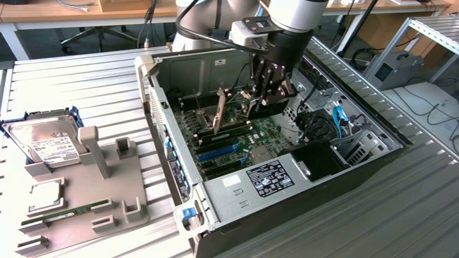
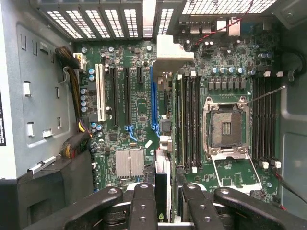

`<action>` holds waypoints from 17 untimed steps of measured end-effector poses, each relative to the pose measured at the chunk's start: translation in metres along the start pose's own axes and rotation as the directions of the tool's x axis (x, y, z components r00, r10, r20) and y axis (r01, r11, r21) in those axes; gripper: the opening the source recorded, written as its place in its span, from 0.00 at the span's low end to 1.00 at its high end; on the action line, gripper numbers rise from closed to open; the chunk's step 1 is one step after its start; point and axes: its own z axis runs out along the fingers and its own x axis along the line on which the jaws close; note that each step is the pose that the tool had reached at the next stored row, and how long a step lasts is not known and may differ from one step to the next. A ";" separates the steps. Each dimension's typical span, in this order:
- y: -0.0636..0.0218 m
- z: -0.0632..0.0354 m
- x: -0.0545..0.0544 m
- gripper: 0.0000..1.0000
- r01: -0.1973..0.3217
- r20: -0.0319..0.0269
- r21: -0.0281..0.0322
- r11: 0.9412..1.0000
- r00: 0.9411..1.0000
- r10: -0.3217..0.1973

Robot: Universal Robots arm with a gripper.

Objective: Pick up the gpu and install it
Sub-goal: 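Insert the gpu into the slot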

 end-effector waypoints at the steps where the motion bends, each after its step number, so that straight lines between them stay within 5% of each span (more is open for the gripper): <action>1: 0.0001 0.0009 0.001 0.26 0.000 0.000 0.000 1.000 1.000 0.000; 17: 0.0102 0.0166 0.005 0.26 0.000 0.000 0.000 1.000 1.000 0.000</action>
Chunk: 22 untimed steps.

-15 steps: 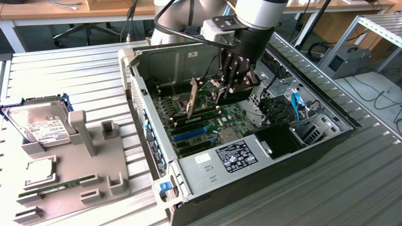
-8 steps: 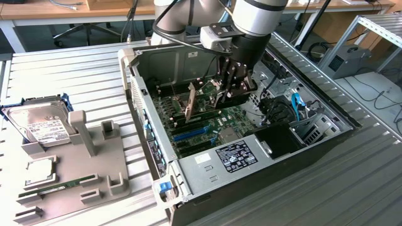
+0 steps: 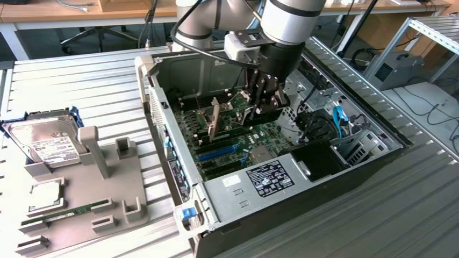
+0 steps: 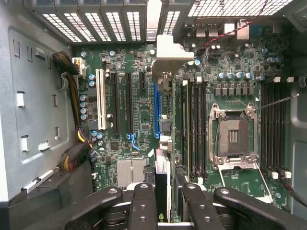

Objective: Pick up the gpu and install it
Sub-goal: 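Insert the gpu into the slot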

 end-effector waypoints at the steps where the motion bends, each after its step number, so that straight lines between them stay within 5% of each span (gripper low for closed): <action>1: 0.0001 0.0001 0.000 0.26 0.000 0.000 0.000 1.000 1.000 0.000; 22: 0.0035 0.0048 0.001 0.26 0.000 0.000 0.000 1.000 1.000 0.000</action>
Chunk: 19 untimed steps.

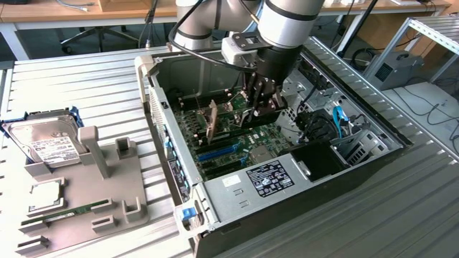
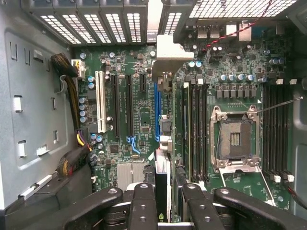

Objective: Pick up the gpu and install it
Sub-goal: 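Insert the gpu into the slot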

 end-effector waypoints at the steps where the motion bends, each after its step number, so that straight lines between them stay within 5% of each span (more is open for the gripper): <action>1: 0.0002 0.0002 0.000 0.26 0.000 0.000 0.000 1.000 1.000 0.000; 19: 0.0025 0.0031 0.001 0.26 0.000 0.000 0.000 1.000 1.000 0.000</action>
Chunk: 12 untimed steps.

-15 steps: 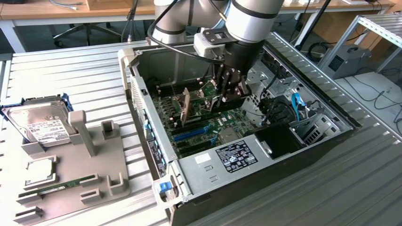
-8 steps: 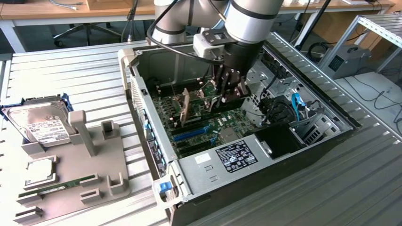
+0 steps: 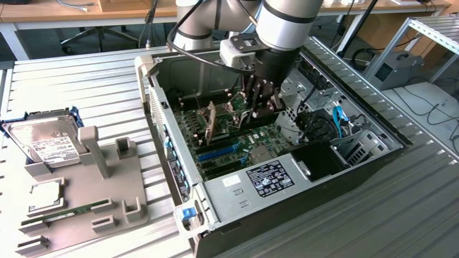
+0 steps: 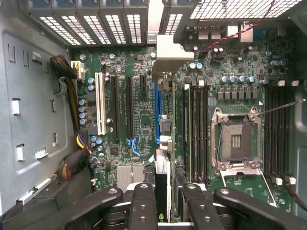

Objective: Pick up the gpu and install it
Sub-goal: 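Insert the gpu into the slot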

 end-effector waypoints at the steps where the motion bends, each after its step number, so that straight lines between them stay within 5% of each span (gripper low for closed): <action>1: 0.0001 0.0002 0.000 0.26 0.000 0.000 0.000 1.000 1.000 0.000; 12: 0.0013 0.0019 0.000 0.26 0.000 0.000 0.000 1.000 1.000 0.000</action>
